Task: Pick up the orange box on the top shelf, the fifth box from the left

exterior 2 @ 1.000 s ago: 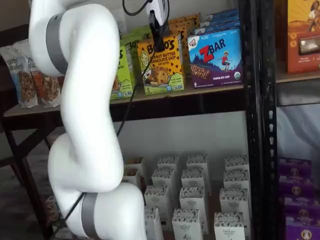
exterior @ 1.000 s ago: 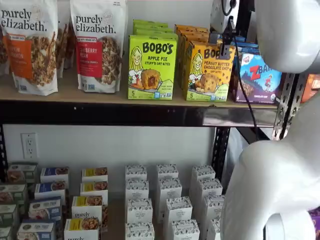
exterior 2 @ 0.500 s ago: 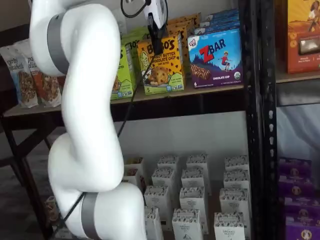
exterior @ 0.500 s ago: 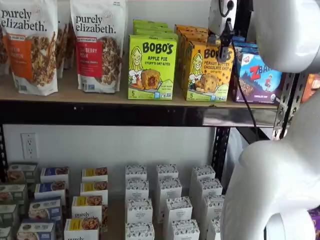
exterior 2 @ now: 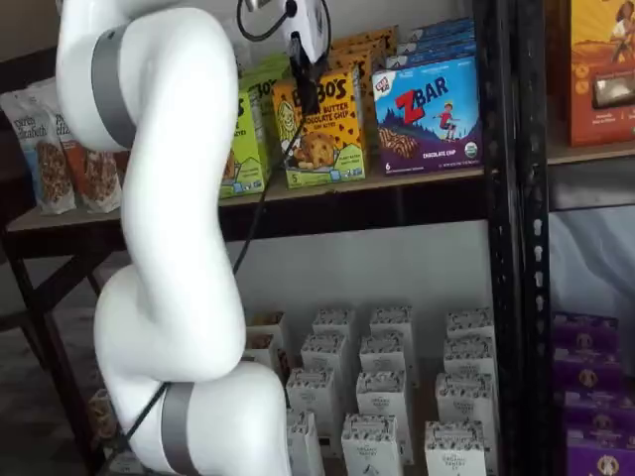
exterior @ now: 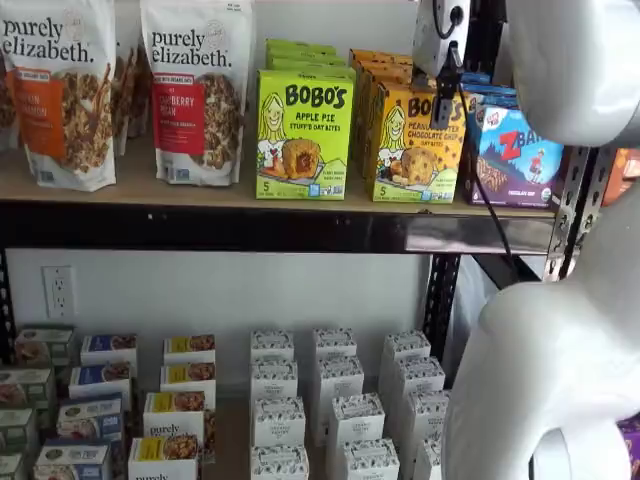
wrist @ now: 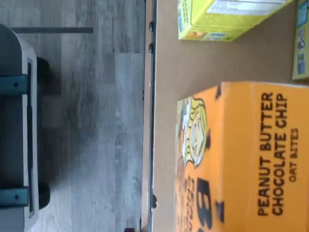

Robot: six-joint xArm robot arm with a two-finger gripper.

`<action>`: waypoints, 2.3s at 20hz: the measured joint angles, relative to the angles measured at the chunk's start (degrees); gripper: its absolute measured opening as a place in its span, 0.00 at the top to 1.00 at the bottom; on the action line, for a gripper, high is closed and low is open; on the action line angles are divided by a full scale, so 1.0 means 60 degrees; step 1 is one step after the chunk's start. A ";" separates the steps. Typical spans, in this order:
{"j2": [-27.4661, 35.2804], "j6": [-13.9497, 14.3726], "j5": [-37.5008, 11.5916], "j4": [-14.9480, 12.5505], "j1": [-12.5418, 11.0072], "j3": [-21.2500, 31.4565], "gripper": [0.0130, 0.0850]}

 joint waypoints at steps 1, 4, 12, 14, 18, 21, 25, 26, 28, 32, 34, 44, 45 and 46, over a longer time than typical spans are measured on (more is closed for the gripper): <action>0.0000 0.0009 0.0005 0.0014 0.0006 0.0014 0.00; 0.0006 0.0039 0.0011 0.0035 0.0031 0.0047 0.00; -0.0011 0.0081 -0.0056 -0.0083 0.0091 0.0164 0.00; -0.0031 0.0090 -0.0074 -0.0149 0.0110 0.0215 0.00; -0.0091 0.0095 -0.0140 -0.0173 0.0113 0.0367 0.00; -0.0109 0.0072 -0.0186 -0.0107 0.0079 0.0422 0.00; -0.0122 0.0018 -0.0266 -0.0017 0.0011 0.0446 0.00; -0.0118 0.0009 -0.0270 -0.0021 0.0004 0.0438 0.00; -0.0107 -0.0007 -0.0288 -0.0032 -0.0010 0.0421 0.00; -0.0043 -0.0018 -0.0227 -0.0031 -0.0021 0.0330 0.06; -0.0013 -0.0015 -0.0191 -0.0044 -0.0015 0.0287 0.11; 0.0033 0.0014 -0.0143 -0.0078 0.0020 0.0226 0.39; 0.0034 0.0022 -0.0145 -0.0096 0.0031 0.0226 0.39; 0.0034 0.0029 -0.0148 -0.0109 0.0040 0.0227 0.39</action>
